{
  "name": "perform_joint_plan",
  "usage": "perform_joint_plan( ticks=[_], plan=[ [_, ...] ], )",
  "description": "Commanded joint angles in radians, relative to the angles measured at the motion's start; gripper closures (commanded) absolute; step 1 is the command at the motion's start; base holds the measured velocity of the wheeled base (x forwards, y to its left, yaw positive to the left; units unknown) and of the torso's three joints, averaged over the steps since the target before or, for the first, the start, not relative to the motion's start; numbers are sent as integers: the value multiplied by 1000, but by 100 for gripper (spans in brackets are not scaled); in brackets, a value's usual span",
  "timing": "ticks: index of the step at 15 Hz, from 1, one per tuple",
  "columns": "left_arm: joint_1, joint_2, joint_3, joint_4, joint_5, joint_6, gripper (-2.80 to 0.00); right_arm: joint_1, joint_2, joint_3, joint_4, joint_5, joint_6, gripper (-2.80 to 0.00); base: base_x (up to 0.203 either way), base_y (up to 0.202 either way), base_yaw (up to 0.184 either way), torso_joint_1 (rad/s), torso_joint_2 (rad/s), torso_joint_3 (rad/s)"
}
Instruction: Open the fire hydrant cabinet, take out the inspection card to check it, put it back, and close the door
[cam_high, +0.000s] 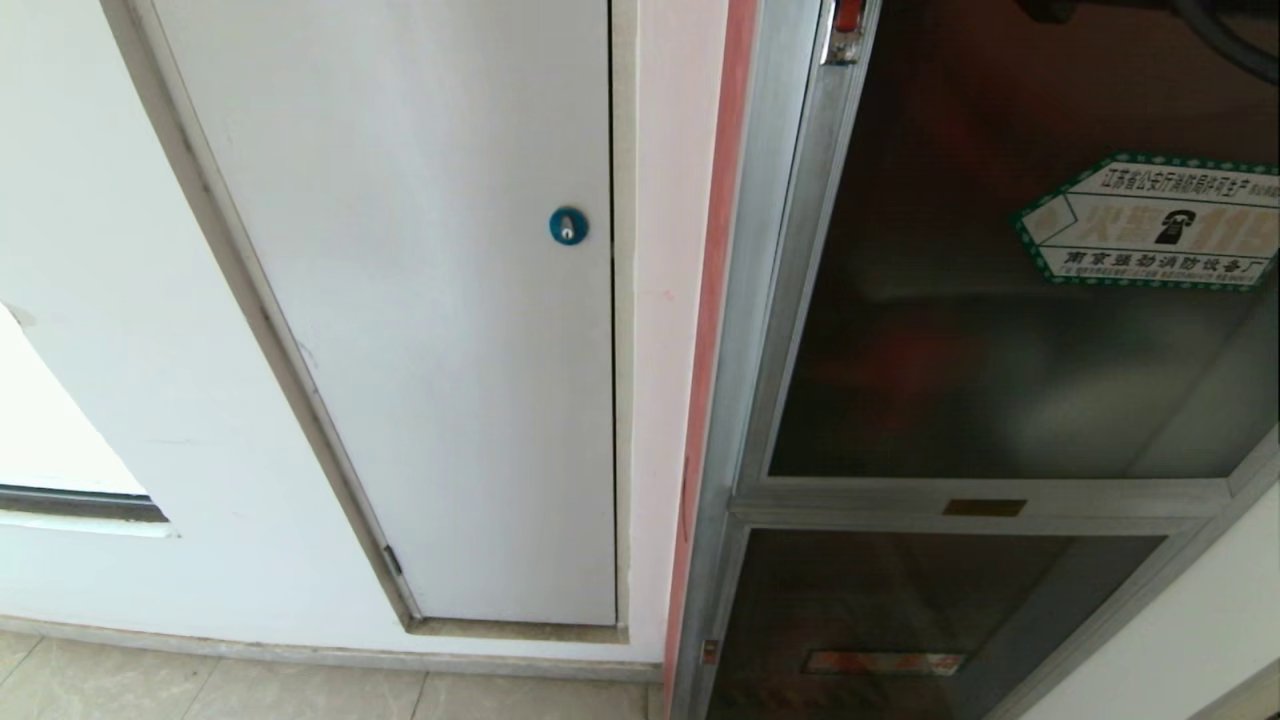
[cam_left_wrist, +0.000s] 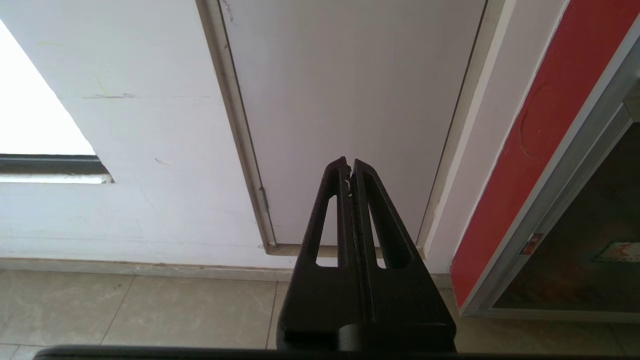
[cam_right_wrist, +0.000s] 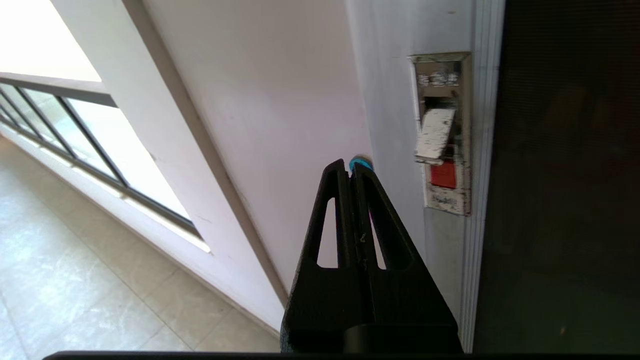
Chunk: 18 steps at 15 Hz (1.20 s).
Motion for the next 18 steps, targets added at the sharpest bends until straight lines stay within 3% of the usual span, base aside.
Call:
perform_joint_plan(
  ticks=[1, 5, 18],
  plan=[
    [0, 0, 14, 0, 0, 0, 0, -39, 10, 0, 0, 39, 30, 0, 0, 0, 0, 0, 0, 0],
    [0, 0, 14, 0, 0, 0, 0, -83, 34, 0, -5, 71, 48, 0, 0, 0, 0, 0, 0, 0],
    [0, 0, 14, 0, 0, 0, 0, -96, 71, -6, -86, 112, 48, 0, 0, 0, 0, 0, 0, 0]
  ],
)
